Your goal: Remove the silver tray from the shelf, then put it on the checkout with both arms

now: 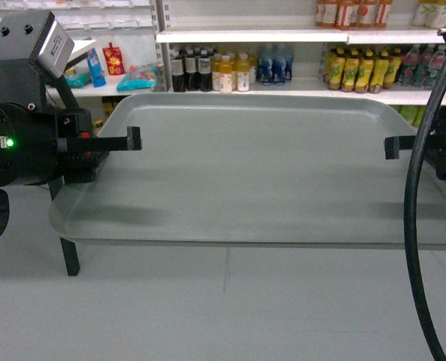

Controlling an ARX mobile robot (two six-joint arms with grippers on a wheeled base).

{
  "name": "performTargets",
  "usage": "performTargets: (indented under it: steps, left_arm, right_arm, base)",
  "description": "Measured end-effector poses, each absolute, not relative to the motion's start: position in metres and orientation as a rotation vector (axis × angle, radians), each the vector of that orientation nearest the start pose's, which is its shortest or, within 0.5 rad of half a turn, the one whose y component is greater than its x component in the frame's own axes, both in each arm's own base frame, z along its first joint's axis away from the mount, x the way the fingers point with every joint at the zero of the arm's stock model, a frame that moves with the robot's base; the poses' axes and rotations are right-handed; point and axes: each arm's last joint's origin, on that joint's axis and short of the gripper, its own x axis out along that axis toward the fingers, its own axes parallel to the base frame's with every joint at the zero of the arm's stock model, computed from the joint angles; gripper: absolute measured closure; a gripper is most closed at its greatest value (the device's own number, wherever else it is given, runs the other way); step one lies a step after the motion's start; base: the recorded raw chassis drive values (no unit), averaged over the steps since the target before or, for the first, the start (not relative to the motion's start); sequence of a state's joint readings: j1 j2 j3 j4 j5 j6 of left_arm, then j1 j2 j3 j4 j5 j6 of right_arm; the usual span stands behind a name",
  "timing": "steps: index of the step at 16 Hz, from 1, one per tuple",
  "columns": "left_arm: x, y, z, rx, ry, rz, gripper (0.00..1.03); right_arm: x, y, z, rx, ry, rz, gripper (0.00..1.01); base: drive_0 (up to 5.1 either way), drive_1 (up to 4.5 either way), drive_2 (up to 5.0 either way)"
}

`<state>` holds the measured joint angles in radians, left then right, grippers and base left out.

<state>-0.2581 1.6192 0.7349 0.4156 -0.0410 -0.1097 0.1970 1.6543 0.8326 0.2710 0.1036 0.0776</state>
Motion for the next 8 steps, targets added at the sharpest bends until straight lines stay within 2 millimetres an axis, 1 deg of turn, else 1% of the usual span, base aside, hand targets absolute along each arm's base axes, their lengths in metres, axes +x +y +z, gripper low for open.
performTargets:
  steps: [6,8]
  left_arm:
    - [0.3104,-0.0807,0.172,-0.036,0.476,-0.188,1.0]
    - [0.3103,-0.0814,0.1723,-0.036,0.472,-0.19,1.0]
  right_arm:
    - [0.3291,0.0626,0.1774,-0.007,0.548,0.07,0.98]
    - [0.3292,0.0622,0.1774,-0.007,0.549,0.067,0.98]
  base:
    - [0.0,0.0,0.0]
    - [-4.4,2.24,2.2]
